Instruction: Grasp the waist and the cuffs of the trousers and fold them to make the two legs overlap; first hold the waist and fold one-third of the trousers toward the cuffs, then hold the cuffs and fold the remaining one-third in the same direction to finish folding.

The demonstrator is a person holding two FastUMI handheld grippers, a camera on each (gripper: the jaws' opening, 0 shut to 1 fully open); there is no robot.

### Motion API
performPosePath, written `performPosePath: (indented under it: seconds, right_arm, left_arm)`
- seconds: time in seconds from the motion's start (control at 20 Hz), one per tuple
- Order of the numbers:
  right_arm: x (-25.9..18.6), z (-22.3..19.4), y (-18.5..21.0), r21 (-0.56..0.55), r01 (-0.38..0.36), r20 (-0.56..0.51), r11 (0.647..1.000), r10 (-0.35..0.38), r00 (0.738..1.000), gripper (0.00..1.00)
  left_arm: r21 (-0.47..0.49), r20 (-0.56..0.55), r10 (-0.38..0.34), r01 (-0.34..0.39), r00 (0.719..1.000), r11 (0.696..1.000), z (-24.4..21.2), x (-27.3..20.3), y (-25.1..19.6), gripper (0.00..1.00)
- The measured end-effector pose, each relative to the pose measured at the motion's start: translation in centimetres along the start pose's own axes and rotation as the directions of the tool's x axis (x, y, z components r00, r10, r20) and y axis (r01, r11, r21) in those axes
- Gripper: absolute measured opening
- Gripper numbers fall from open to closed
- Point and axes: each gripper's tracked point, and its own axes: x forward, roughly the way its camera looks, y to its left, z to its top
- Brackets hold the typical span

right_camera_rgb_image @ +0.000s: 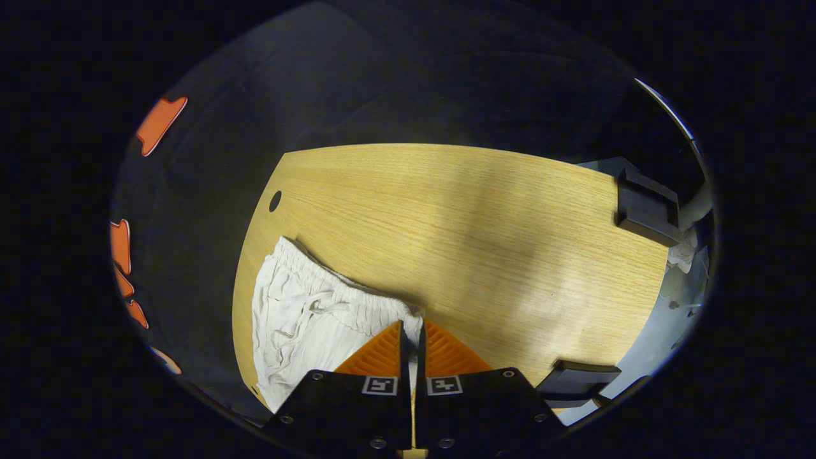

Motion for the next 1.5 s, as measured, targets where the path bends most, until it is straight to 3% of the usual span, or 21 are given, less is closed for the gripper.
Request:
performPosePath:
  seconds: [0.15,0.35,0.8,1.1,1.5]
  right_arm:
    - [-0.7,0.4,0.8,0.033,-0.02,0.002,0.999,0.02,1.0,0.02]
    - [-2.1,1.1,2.8,-0.024,-0.033,0.032,0.999,0.034,0.999,0.02]
    - [-6.1,3.6,9.6,-0.063,-0.069,0.1,0.996,0.075,0.992,0.02]
    - [-5.5,5.0,12.6,-0.07,-0.044,0.083,0.997,0.05,0.995,0.02]
    - [1.3,7.0,17.7,-0.081,0.003,-0.037,0.997,-0.006,0.999,0.02]
  left_arm:
    - [0.017,-0.006,-0.012,0.012,1.0,1.0,0.6,-0.2,-0.3,0.04]
    - [0.123,-0.011,-0.054,0.055,0.998,0.991,2.6,-0.4,-2.9,0.04]
    - [0.33,-0.105,-0.134,0.162,0.985,0.93,7.7,3.8,-11.8,0.04]
    - [0.411,-0.184,-0.112,0.18,0.977,0.894,9.1,7.0,-15.1,0.04]
    - [0.458,-0.227,0.045,0.066,0.973,0.886,8.4,12.4,-16.3,0.04]
